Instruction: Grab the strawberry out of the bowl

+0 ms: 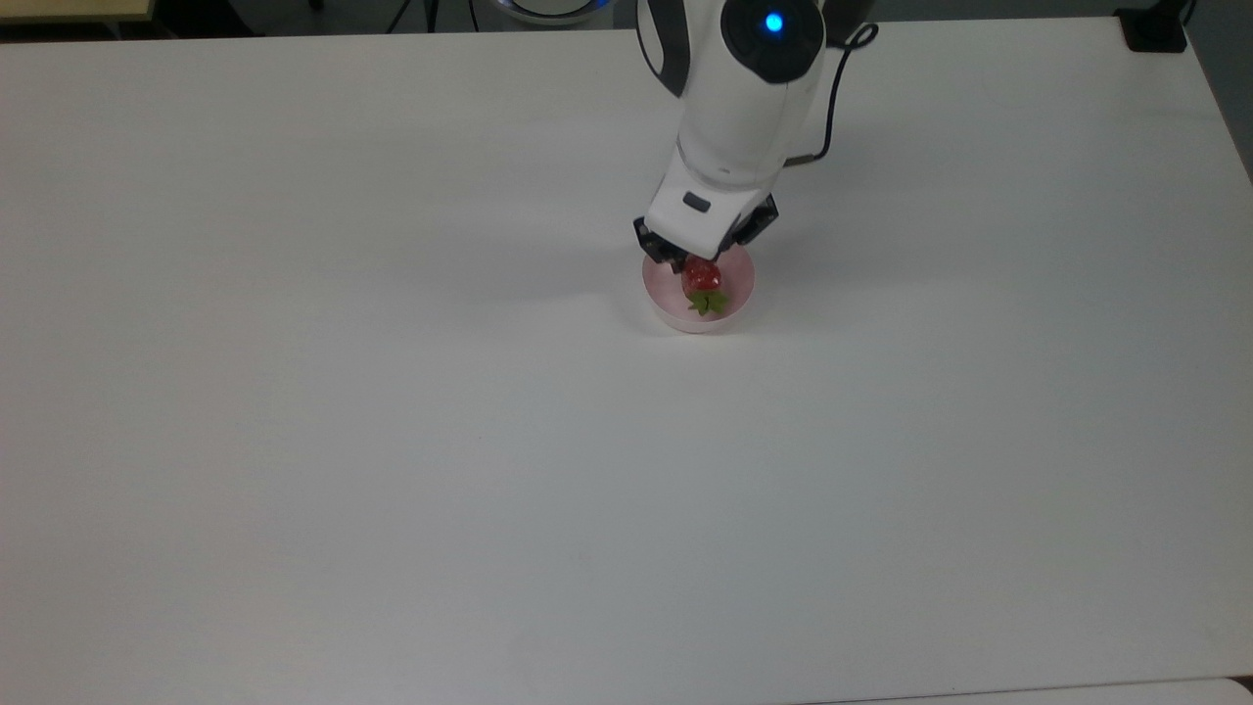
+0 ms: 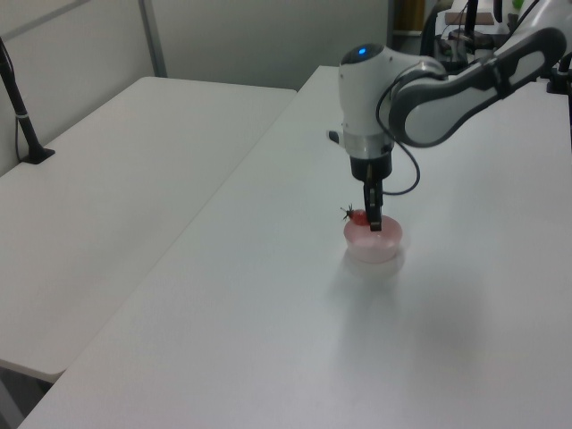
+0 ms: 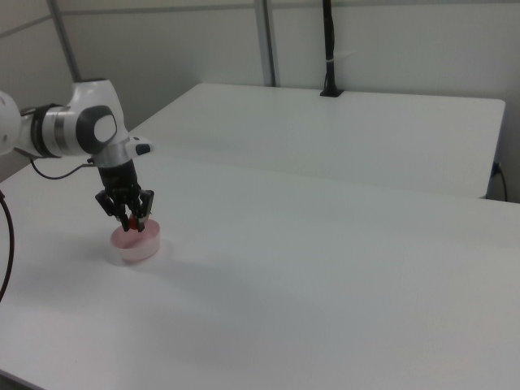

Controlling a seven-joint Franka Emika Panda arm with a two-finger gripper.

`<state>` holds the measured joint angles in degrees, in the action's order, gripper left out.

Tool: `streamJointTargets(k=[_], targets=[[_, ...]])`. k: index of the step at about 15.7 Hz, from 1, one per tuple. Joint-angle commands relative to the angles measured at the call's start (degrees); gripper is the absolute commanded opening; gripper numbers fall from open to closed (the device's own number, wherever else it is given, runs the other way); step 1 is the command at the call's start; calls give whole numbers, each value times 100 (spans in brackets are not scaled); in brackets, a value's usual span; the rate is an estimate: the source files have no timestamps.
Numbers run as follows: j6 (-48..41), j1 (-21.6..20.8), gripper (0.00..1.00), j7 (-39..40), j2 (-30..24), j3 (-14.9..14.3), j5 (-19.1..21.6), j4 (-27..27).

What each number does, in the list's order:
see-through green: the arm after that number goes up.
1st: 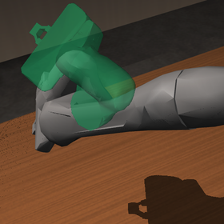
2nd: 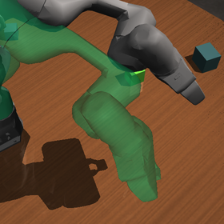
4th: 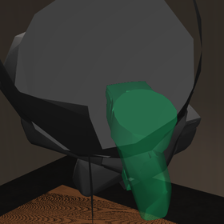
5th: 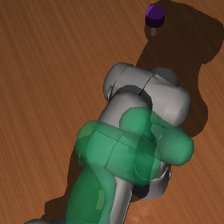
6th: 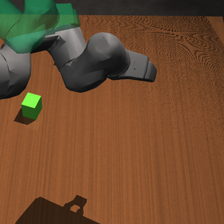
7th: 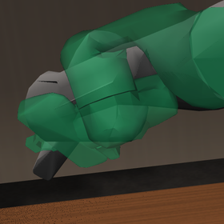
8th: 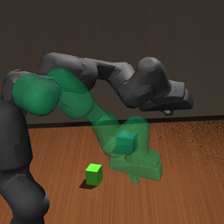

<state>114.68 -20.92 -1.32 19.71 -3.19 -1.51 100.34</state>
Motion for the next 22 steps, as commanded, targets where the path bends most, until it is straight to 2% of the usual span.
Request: streamJointTargets(k=[1, 3, 5, 8, 12, 15, 17, 18, 20, 21, 22], targets=[[-586, 132, 16, 491, -414, -155, 281, -102], [-884, 150, 16, 711, -529, -357, 510, -268], [-1175, 176, 16, 948, -529, -524, 555, -418], [-1106, 317, 16, 1107, -459, -709, 546, -392], [-553, 484, 18, 1625, -100, -1210, 520, -217], [411, 633, 18, 1723, 340, -1368, 502, 46], [731, 782, 29, 1766, 403, -1404, 502, 56], [723, 792, 40, 1819, 385, -1413, 502, 47], [714, 774, 71, 1759, 332, -1413, 493, 38], [714, 757, 94, 1723, 297, -1413, 485, 21], [714, 748, 100, 1662, 193, -1404, 450, 12]])
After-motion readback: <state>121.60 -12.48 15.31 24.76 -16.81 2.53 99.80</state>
